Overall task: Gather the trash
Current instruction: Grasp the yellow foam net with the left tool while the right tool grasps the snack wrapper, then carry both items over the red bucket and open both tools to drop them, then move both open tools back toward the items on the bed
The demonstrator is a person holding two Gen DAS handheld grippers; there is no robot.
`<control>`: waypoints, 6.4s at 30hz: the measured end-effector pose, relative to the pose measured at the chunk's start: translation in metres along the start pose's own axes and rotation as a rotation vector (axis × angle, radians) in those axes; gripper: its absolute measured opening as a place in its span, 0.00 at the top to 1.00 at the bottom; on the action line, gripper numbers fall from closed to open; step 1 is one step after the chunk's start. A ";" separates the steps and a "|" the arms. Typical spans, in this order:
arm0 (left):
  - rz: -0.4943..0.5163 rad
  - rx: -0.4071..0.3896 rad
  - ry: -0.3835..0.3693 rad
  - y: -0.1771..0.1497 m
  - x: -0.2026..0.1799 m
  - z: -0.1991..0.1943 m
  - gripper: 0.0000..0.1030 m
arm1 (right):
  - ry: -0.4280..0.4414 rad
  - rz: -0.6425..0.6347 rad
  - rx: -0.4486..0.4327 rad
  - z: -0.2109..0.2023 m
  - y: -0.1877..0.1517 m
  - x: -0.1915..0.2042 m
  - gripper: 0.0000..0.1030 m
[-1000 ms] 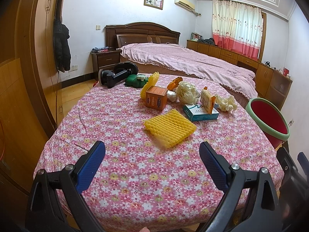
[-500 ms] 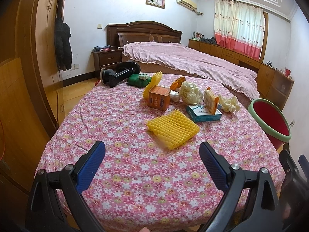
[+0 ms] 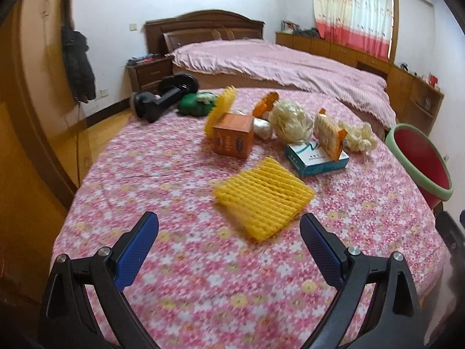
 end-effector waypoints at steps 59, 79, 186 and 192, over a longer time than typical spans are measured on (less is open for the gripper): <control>-0.023 -0.054 -0.277 0.082 0.025 0.074 0.75 | 0.159 -0.026 0.272 0.151 0.053 0.096 0.76; -0.024 -0.101 -0.317 0.085 -0.001 0.024 0.75 | 0.239 0.030 0.137 0.087 0.074 0.061 0.85; 0.143 0.031 -0.437 0.110 -0.194 0.025 0.60 | 0.033 0.257 0.081 0.033 0.081 -0.121 0.52; 0.108 0.021 -0.375 0.109 -0.150 0.023 0.60 | 0.075 0.227 0.084 0.034 0.084 -0.093 0.52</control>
Point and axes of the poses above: each gripper's, at about its wrist camera, not at the fingertips, and z roughly the way its jaws point, x to its left, y to its top, the point moved 4 cm from there along z, roughly the way its jaws point, and after that the axes turned 4 degrees about y, right-handed, at the moved point
